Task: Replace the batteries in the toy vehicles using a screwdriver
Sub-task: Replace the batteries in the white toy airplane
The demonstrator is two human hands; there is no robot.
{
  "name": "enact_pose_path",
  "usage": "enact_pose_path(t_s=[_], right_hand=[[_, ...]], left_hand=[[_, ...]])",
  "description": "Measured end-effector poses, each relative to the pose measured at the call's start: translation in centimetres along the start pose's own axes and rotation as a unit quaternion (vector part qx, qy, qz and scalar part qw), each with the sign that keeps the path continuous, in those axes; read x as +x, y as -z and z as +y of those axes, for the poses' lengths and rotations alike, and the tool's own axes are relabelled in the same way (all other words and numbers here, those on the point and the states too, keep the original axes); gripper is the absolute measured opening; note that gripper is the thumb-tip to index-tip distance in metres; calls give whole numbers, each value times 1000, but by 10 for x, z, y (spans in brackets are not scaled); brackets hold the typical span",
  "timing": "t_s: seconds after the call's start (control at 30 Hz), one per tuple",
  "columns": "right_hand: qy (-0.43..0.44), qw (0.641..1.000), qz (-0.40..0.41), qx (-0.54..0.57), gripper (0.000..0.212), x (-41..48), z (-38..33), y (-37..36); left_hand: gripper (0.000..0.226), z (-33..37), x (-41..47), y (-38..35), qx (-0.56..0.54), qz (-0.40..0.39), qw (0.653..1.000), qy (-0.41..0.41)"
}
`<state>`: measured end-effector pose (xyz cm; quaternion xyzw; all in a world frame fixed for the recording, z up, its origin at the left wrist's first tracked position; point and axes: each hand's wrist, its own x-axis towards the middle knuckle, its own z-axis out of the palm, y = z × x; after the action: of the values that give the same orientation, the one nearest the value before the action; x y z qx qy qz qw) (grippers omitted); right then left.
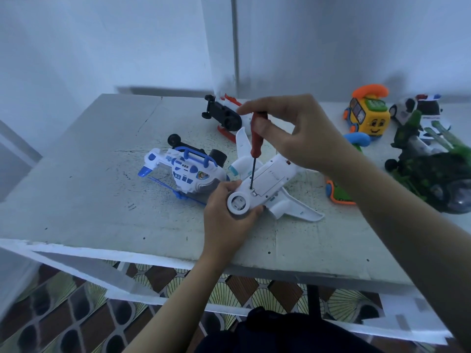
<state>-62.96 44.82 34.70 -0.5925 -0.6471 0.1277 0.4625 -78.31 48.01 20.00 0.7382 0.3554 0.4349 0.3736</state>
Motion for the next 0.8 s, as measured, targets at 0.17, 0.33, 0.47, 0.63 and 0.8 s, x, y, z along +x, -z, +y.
enact_pose_path(t_s=[0.17, 0.33, 0.47, 0.63, 0.8], right_hand=[[4, 996, 86, -20, 13, -3, -1, -5], [9, 998, 37, -46, 25, -6, -3, -6], [0, 999, 3, -52, 24, -9, -4, -5], [19, 995, 78, -67, 23, -11, -5, -10], [11, 992, 86, -92, 43, -10, -8, -8]], left_hand=[[43, 2, 1, 0, 5, 0, 1000, -6], [42, 4, 0, 1, -5, 0, 1000, 0], [42, 4, 0, 1, -2, 0, 1000, -3], [43, 4, 0, 0, -1, 0, 1000, -3], [42, 5, 0, 0, -7, 3, 1000, 5]])
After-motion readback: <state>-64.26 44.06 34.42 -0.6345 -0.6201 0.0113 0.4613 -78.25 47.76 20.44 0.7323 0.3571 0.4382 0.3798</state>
